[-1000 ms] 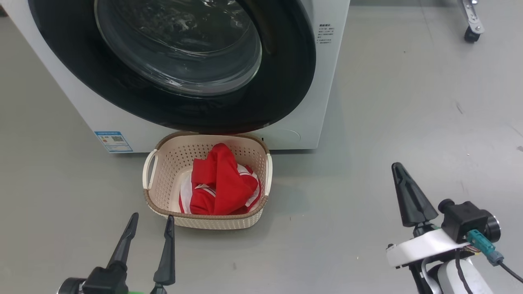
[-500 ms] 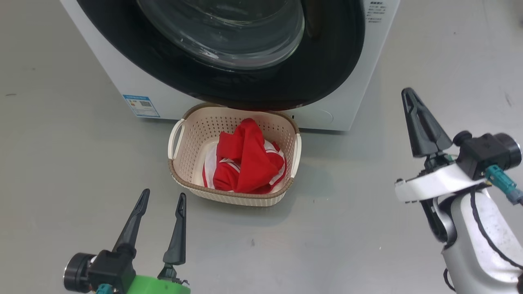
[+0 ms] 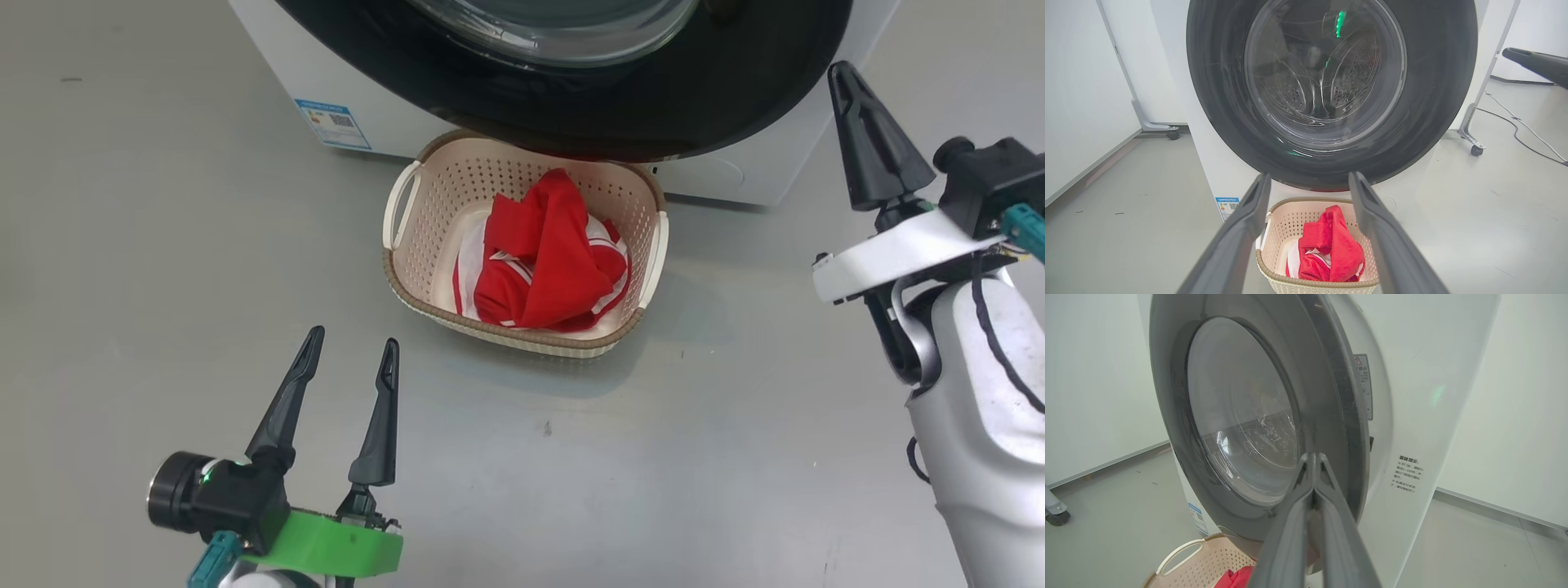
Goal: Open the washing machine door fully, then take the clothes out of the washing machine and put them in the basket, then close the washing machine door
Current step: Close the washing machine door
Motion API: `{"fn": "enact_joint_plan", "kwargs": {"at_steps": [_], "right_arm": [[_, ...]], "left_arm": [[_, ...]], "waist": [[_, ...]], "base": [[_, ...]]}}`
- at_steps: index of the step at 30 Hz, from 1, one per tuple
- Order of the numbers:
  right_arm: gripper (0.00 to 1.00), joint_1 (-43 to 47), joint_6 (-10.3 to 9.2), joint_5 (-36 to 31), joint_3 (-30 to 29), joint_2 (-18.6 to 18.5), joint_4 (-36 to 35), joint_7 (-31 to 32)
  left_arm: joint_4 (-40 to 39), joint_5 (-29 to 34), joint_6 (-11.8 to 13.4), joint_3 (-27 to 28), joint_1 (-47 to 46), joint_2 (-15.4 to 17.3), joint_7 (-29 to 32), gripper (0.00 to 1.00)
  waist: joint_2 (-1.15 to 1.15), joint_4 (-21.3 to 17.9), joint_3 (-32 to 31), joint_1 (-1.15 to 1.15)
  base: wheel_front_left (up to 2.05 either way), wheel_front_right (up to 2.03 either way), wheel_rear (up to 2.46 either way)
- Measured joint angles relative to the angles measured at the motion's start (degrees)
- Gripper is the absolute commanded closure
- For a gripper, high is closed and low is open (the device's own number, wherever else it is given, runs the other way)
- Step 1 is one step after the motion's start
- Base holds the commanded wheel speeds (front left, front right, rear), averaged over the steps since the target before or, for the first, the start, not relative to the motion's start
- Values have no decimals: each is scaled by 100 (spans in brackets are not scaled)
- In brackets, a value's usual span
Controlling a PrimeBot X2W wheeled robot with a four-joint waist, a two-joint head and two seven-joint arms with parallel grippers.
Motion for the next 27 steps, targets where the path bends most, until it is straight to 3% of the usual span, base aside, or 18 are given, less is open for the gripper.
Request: {"fn": "enact_joint_plan", "kwargs": {"at_steps": [11, 27], "right_arm": [[100, -750, 52, 118, -18, -124, 589, 118], [100, -1361, 59, 213, -53, -244, 1204, 167]], "left_arm": [[121, -2, -18, -47, -314, -29, -46, 0], [177, -2, -14, -113, -500, -44, -53, 0]], "waist": [[0, 356, 424, 0], [0, 440, 659, 0]], "base": [[0, 0, 0], [0, 0, 0]]}}
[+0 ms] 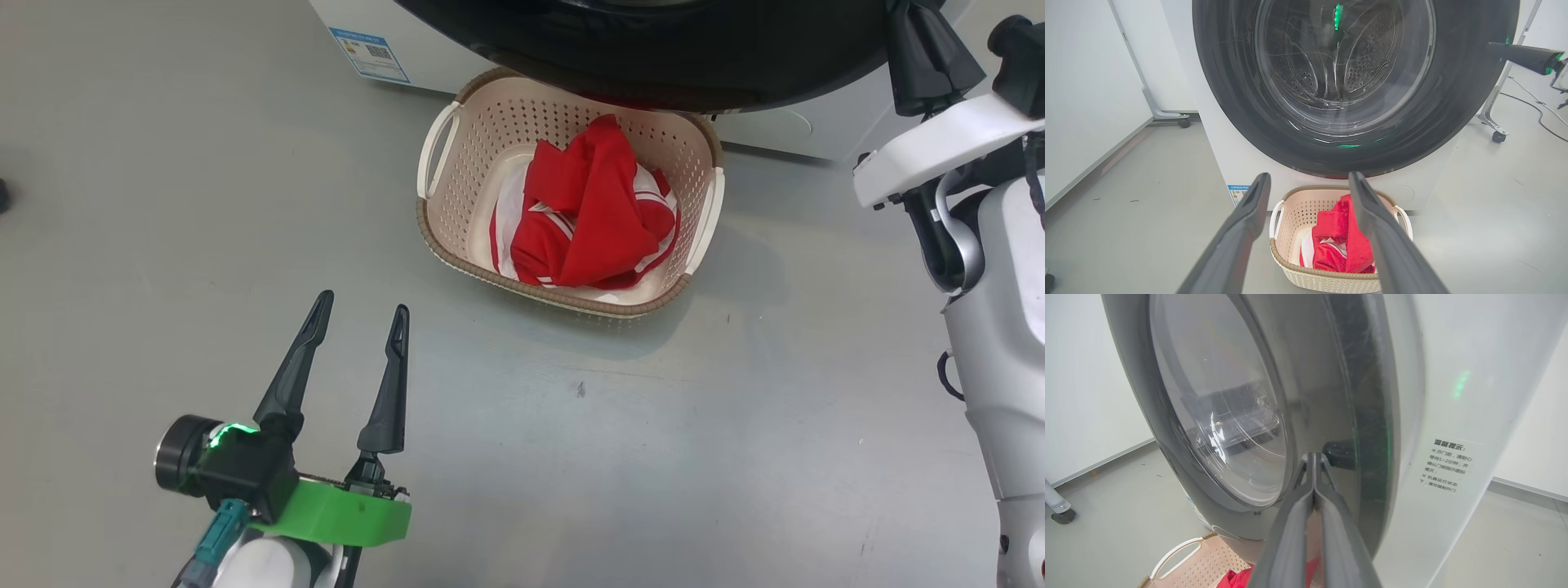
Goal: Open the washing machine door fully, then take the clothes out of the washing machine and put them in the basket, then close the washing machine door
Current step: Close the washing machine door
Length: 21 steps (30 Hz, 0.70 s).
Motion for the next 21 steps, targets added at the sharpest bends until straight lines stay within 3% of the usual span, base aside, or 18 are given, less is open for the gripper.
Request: {"fn": "enact_joint_plan", "kwargs": {"at_steps": [21], "right_arm": [[100, -1221, 47, -19, 155, -277, 705, 486]], "left_arm": [[-55, -15, 60, -33, -287, -27, -18, 0]], "waist": [[0, 45, 272, 0]], "base": [[0, 0, 0]]}}
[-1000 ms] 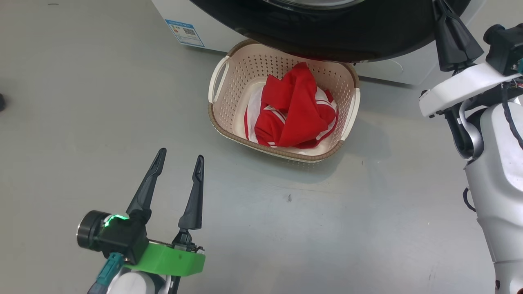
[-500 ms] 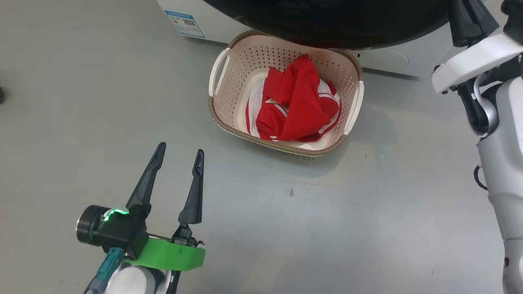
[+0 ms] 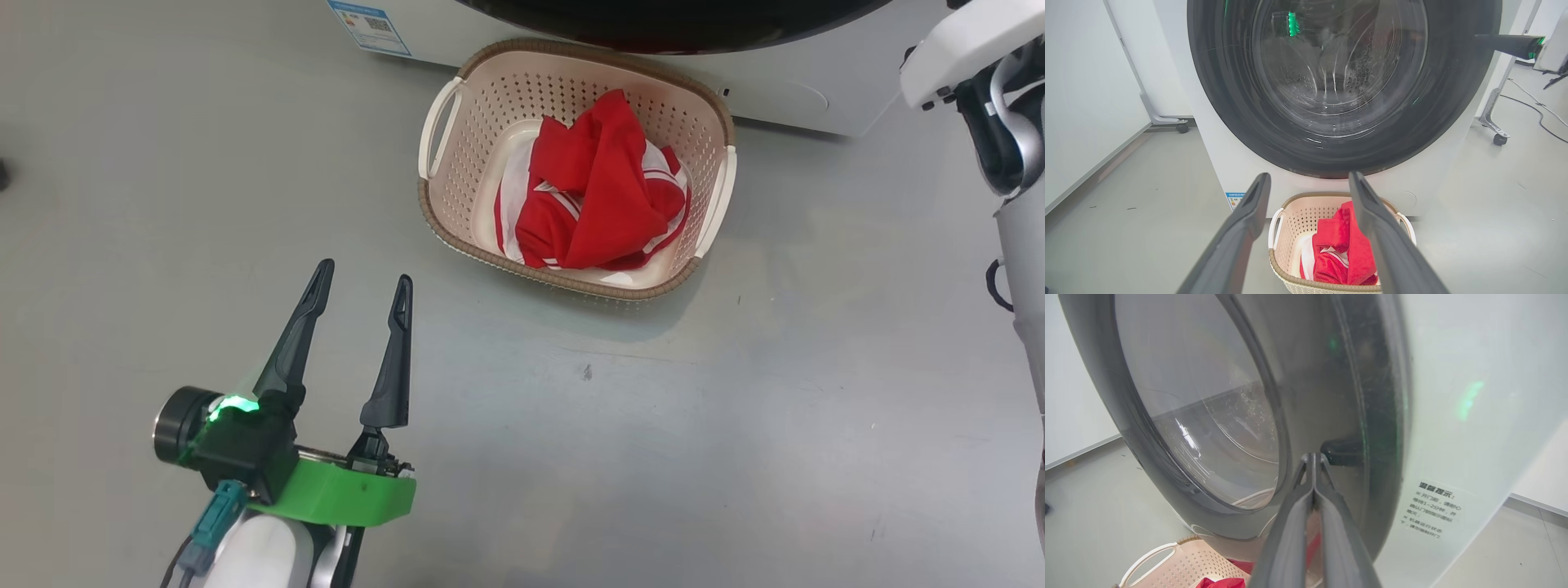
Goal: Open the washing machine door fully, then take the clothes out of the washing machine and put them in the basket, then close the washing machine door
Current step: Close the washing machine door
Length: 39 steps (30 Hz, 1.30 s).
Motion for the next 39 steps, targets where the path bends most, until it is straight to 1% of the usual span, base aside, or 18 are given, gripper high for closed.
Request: {"fn": "enact_joint_plan", "kwargs": {"at_steps": [6, 9, 13, 26, 33, 34, 39], "right_arm": [[100, -247, 2, 52, -83, -14, 245, 37], [100, -347, 49, 57, -109, -26, 356, 40], [100, -428, 60, 59, -154, -34, 467, 34], [100, -515, 62, 71, -109, 27, 862, -227], [100, -246, 41, 359, 30, 381, 865, -749], [100, -246, 41, 359, 30, 381, 865, -749], [100, 275, 42, 454, 192, 611, 805, -1050]], "left_arm": [[-1, -46, 3, -19, -37, -3, 0, 0], [-16, -121, 5, -32, -52, -4, 0, 0], [-42, -162, 22, -57, -61, -5, 0, 0], [-47, -250, 89, -90, -169, -8, 0, 0], [48, -232, 132, -35, -170, -10, 0, 0], [48, -232, 132, -35, -170, -10, 0, 0], [109, -134, 131, 32, -169, -10, -1, 0]], "waist": [[0, 67, 49, 0], [0, 92, 62, 0], [0, 129, 82, 0], [0, 166, 34, 0], [0, 29, -130, 0], [0, 29, -130, 0], [0, -114, -274, 0]], "base": [[0, 0, 0], [0, 0, 0], [0, 0, 0], [0, 0, 0], [0, 0, 0], [0, 0, 0], [0, 0, 0]]}}
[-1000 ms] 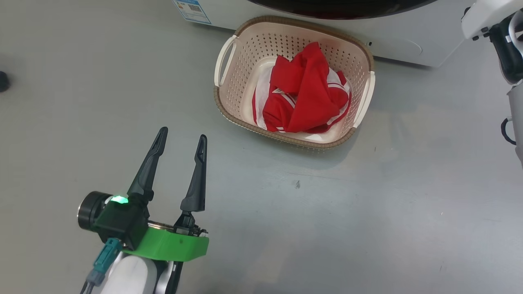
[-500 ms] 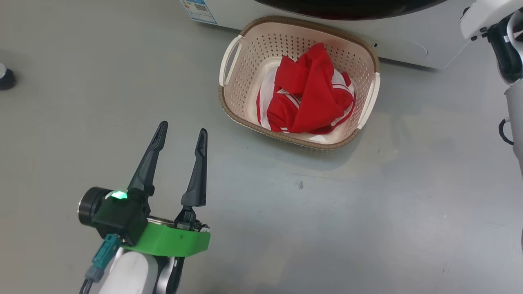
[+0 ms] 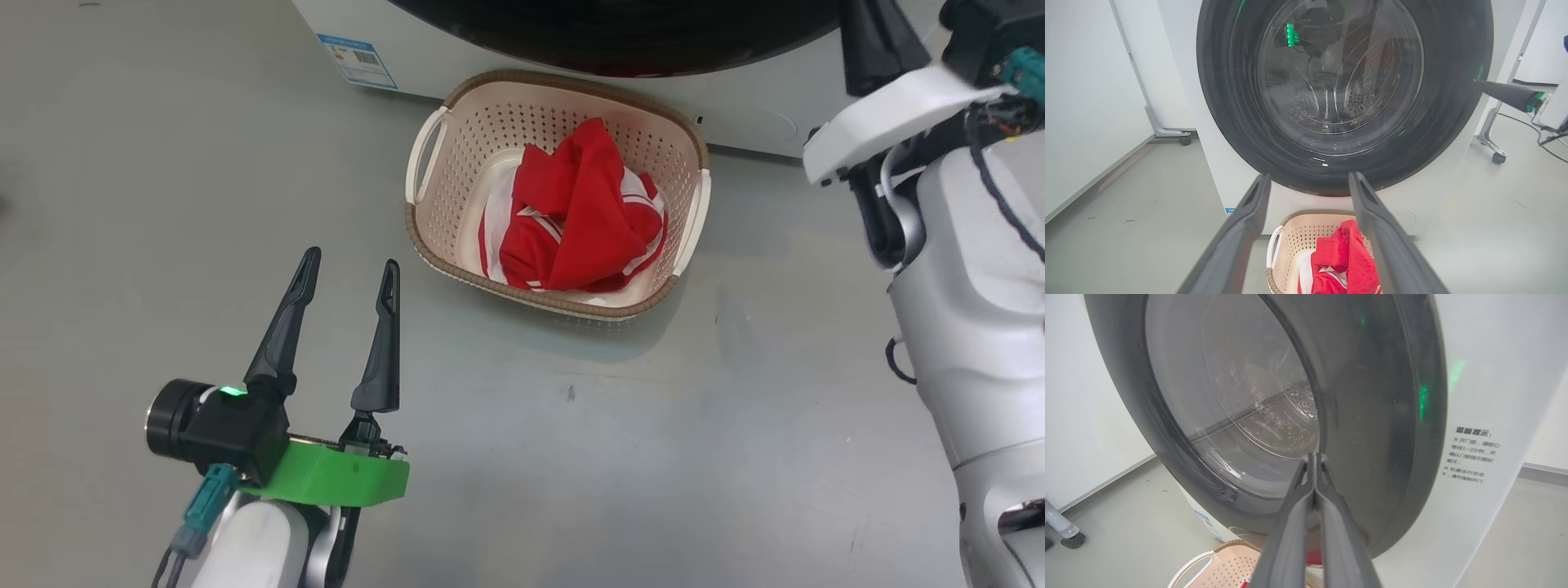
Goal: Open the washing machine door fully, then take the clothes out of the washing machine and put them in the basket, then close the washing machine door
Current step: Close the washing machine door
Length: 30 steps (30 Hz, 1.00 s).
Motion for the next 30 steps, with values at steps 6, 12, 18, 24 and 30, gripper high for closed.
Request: {"fn": "enact_joint_plan", "kwargs": {"at_steps": [6, 12, 18, 24, 30], "right_arm": [[0, 589, 0, 62, 90, 156, -151, -102], [0, 1043, 0, 166, 142, 323, -425, -152], [0, 1669, 0, 186, 104, 348, -678, -152], [0, 2396, -55, 271, -164, 417, -1139, -151], [0, 3061, -111, 279, -283, 481, -1481, -151]], "left_arm": [[126, 7, 0, 79, 8, 0, 0, 0], [226, 56, -8, 109, 46, 26, 0, 0], [368, 151, -52, 115, 171, 71, 0, 0], [452, 151, -52, 159, 326, 126, 0, 0], [523, 151, -49, 254, 658, 180, 1, 0]], "waist": [[0, -221, -204, 0], [0, -493, -420, 0], [0, -774, -667, 0], [0, -1048, -920, 0], [0, -1322, -1151, 0]], "base": [[0, 0, 0], [0, 0, 0], [0, 0, 0], [0, 0, 0], [0, 0, 0]]}}
